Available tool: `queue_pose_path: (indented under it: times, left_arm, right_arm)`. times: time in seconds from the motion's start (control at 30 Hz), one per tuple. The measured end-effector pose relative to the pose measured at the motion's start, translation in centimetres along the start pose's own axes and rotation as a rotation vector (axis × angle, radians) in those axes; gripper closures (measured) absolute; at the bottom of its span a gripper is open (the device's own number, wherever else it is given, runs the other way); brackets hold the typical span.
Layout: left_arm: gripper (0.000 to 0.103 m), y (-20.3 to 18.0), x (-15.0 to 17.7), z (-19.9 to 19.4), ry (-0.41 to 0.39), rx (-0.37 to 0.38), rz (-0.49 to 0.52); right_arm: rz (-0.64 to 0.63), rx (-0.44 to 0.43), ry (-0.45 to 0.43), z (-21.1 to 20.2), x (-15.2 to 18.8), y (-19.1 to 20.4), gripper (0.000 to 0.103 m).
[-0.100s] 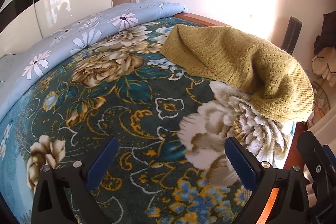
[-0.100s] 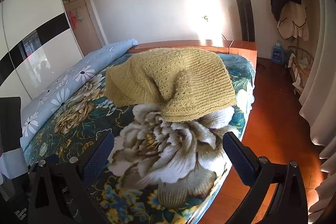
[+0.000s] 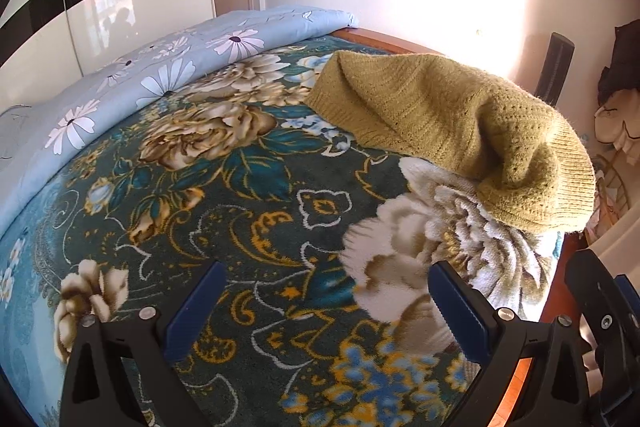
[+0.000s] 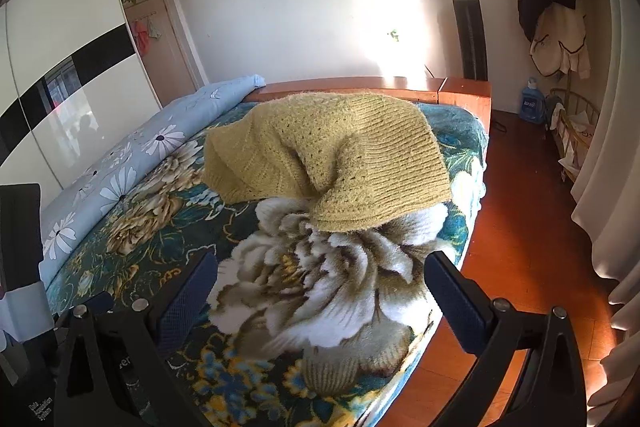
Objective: Fold clothes
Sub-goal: 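Approach the crumpled mustard sweater on the bed with both tools open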
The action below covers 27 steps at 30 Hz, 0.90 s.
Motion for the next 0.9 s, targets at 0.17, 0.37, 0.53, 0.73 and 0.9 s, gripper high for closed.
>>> queue_pose_path:
  times: [0.17,0.37,0.53,0.73,0.9]
  left_arm:
    - [0.0,0.1,-0.1,-0.5,-0.024,-0.002,0.011]
    - [0.0,-0.8,-0.6,-1.8,-0.049,-0.007,0.044]
    - [0.0,-1.0,-1.0,-2.0,-0.076,-0.025,0.05]
    - [0.0,-0.9,-1.0,-2.7,-0.115,-0.046,0.074]
    - [0.0,-0.6,-0.9,-2.9,-0.123,-0.059,0.079]
  right_arm:
    - [0.002,0.003,-0.036,-0.6,-0.2,0.2,0.0]
    - [0.015,-0.042,-0.018,-1.0,-0.3,0.9,0.0]
    - [0.019,-0.048,-0.03,-1.4,-0.3,1.0,0.0]
    - [0.017,-0.108,-0.051,-1.7,-0.2,1.2,0.0]
    - [0.03,-0.183,-0.055,-1.6,0.2,1.8,0.0]
Point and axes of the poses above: each gripper's, at about its wrist camera, not at the fingertips, and z roughly the way its jaws point, y to its left, x to its underside, the point moved 7 cm from there along z, roughly the way its jaws point, and after that the axes turned 8 degrees about x, right-handed, at the moved point
